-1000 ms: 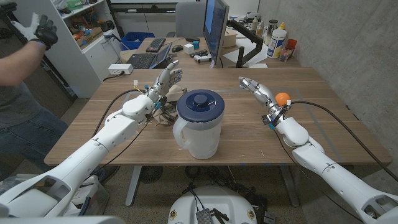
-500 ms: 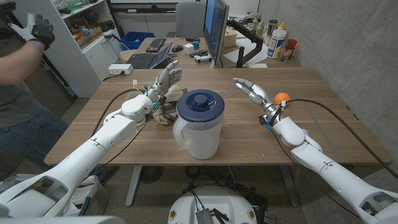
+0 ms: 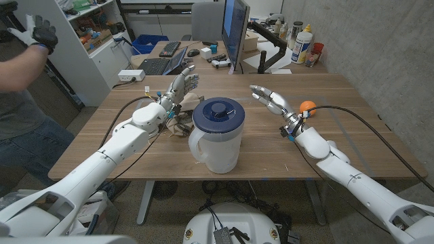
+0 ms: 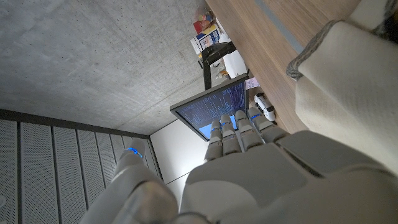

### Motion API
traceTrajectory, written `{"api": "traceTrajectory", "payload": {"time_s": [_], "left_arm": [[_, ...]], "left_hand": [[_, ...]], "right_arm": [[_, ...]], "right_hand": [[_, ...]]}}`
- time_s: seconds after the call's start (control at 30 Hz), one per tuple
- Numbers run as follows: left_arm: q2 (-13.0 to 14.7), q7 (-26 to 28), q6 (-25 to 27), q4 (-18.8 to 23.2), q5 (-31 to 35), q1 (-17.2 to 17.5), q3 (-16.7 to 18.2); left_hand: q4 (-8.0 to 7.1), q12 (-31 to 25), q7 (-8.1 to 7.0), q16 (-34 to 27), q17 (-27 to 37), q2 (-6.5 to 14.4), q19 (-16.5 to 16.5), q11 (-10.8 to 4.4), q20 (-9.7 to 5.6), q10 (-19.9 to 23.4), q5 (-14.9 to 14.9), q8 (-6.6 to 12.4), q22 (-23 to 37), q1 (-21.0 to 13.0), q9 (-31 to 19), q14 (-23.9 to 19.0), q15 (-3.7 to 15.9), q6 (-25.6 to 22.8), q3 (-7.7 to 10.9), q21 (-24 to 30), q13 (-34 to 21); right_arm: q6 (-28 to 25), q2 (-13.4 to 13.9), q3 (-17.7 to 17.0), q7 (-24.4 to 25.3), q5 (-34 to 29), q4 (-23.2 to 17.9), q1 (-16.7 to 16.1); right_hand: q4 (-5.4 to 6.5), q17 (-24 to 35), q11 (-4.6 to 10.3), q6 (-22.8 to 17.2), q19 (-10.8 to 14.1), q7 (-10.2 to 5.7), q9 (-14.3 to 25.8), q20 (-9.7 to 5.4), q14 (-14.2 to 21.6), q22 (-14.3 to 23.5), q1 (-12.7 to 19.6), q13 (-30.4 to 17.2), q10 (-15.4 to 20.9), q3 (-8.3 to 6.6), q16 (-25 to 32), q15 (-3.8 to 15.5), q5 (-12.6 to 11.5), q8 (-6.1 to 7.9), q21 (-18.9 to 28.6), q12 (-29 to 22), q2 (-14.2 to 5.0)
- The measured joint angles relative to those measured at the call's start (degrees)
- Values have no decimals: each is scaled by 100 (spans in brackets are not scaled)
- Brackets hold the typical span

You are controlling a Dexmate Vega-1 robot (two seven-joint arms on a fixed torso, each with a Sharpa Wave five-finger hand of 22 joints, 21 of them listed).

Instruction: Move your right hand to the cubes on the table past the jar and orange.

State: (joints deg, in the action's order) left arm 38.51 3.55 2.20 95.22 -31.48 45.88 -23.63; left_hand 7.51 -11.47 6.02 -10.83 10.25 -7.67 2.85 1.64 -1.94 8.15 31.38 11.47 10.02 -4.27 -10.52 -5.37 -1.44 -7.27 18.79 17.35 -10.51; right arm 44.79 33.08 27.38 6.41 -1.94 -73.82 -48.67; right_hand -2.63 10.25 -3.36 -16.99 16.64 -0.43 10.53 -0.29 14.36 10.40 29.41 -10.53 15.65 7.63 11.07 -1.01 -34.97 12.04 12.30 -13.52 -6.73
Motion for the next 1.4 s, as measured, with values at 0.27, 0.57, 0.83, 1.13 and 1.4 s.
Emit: {"api": "traceTrajectory", "payload": {"time_s": [0.27, 0.57, 0.83, 1.13, 1.4], "left_arm": [[5, 1, 38, 50, 21, -22, -23], [33, 28, 101, 175, 43, -26, -33], [95, 71, 151, 305, 59, 35, -16], [134, 105, 180, 413, 60, 82, 13], [163, 107, 213, 470, 57, 94, 23]], "left_hand": [[0, 0, 23, 0, 0, 0, 0, 52, 0, 9, 21, 0, 0, 0, 0, -2, -2, -23, 0, 0, 0], [-1, 0, 42, 0, 0, 0, 0, 52, 0, 10, 42, 0, -1, 0, 0, -28, -28, -42, 0, -41, 0], [24, 0, 42, 0, 0, 0, 31, 51, -31, 10, 41, 0, -1, 0, 0, -28, -28, -42, -25, -62, 0], [24, 0, 11, 0, 0, 23, 30, 51, -31, 10, 41, 0, -1, -22, 0, -28, -28, -72, -25, -78, 0], [24, 0, 11, 0, 0, 23, 30, 51, -30, 10, 63, 0, -2, -22, 0, -28, -28, -72, -24, -84, 0]], "right_arm": [[132, -9, 34, 235, -452, 88, 73], [214, -13, 110, 472, -931, 195, 176], [220, -12, 248, 678, -1305, 307, 289], [240, -4, 383, 1019, -1716, 376, 382], [177, 85, 472, 1421, -2198, 248, 391]], "right_hand": [[-70, 0, 277, -143, 9, -143, 0, 93, -3, 0, 96, 0, -176, -23, 0, 106, 0, -1, -24, 67, 26], [-94, 0, 328, -178, -1, -176, -1, 164, 7, 0, 155, 0, -165, -47, 0, 156, -26, -1, -23, 67, 23], [-94, 0, 327, -205, -1, -204, 0, 164, 7, 1, 155, 0, -165, -47, 0, 156, -26, -1, -23, 67, 23], [-116, 0, 348, -163, 30, -245, 0, 195, 39, 1, 206, 1, -142, -70, 0, 186, -26, -1, -23, 67, 15], [-158, 0, 368, -194, 9, -276, -1, 215, 39, 1, 237, 1, -122, -77, 0, 186, -26, -1, -23, 67, -16]]}}
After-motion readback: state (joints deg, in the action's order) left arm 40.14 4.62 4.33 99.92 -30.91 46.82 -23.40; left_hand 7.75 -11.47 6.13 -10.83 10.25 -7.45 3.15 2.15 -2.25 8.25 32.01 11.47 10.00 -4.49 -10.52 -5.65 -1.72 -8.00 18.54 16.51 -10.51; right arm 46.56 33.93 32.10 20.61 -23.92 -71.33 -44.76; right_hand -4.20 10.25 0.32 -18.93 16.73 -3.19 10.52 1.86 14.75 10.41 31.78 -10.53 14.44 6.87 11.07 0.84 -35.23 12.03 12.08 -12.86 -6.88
